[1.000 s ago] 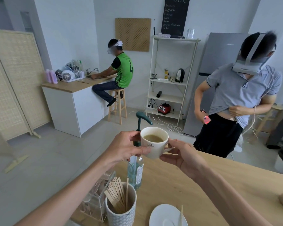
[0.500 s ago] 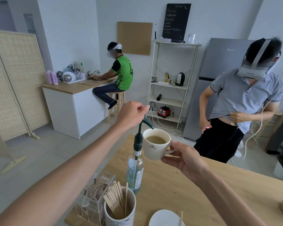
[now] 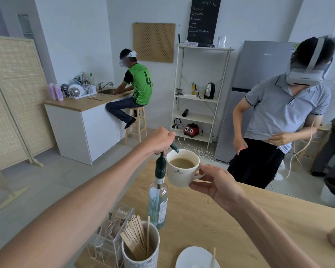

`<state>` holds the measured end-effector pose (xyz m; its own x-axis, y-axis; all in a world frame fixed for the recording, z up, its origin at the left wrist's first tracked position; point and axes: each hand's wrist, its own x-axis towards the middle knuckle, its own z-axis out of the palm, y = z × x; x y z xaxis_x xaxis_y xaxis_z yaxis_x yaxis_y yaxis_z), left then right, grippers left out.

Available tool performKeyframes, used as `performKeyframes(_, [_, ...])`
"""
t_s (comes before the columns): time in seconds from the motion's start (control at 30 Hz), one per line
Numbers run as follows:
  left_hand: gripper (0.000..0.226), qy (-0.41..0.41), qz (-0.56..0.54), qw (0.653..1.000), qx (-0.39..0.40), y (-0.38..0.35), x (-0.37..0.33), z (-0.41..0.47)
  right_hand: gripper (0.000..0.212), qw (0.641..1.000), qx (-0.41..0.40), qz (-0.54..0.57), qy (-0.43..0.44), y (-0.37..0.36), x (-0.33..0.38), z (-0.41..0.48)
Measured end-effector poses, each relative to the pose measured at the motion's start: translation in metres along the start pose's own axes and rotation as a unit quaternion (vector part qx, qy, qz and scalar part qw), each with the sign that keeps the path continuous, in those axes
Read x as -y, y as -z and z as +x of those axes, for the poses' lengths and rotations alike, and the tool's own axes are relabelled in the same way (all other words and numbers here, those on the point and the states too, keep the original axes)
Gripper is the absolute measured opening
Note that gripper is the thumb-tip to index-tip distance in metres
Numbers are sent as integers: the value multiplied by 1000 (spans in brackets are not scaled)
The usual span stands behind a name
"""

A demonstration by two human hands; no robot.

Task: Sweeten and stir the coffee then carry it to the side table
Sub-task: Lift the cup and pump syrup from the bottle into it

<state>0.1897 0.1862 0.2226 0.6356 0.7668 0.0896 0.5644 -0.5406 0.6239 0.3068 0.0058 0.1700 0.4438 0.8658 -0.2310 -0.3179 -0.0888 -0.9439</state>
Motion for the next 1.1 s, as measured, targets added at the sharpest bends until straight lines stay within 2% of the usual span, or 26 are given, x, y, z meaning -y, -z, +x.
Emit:
performKeyframes(0.1, [34, -4, 3, 1000, -7, -1, -3, -2, 18, 1000, 3, 0, 6, 0, 3, 0])
performKeyframes(0.33, [39, 5, 3, 1000, -26, -3, -3, -4, 19, 1000, 14, -7, 9, -1, 5, -1])
performKeyframes(1.1, [45, 15, -9, 1000, -8, -16, 10, 1, 19, 1000, 4, -7, 3, 0, -6, 3])
